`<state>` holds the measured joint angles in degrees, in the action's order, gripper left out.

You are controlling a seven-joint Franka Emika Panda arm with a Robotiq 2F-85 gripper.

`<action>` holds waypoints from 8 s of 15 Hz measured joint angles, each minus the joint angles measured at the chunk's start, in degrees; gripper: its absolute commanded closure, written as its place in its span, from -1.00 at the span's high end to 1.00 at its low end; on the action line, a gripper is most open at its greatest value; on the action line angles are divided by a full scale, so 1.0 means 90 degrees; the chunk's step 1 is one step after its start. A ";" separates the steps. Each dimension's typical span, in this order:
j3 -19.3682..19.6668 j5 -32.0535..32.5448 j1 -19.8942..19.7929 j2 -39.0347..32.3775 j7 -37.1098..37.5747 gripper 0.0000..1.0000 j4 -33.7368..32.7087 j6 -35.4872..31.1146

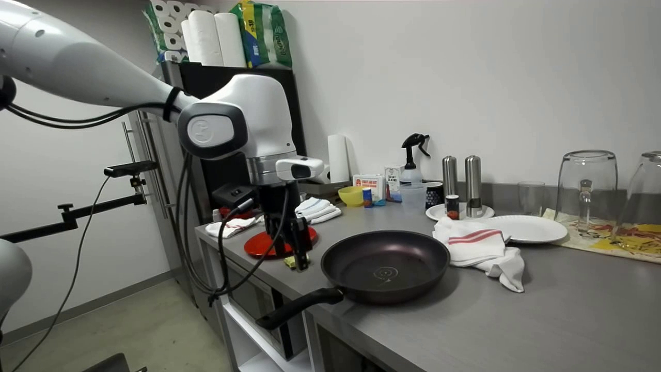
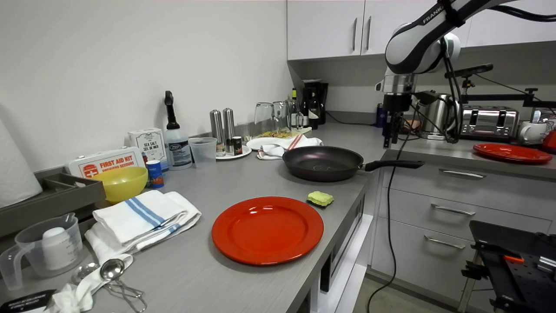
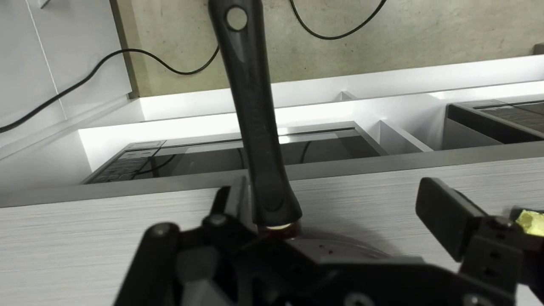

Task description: Move the pan to the right and the left twice, then move it to the right on the counter

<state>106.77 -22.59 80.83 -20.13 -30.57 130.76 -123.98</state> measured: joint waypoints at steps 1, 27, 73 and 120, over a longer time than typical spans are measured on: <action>-0.0096 0.0021 -0.0067 0.0029 0.0009 1.00 0.0033 -0.0066; -0.5805 0.1451 -0.5518 0.0766 0.1168 1.00 -0.0263 -0.1600; -1.0548 0.2214 -1.0344 0.1409 0.0642 1.00 -0.0424 -0.0883; -1.0680 0.2532 -1.0439 0.1008 0.1384 1.00 -0.0023 -0.2921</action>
<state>10.65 0.19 -13.12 -11.06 -18.11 130.55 -150.27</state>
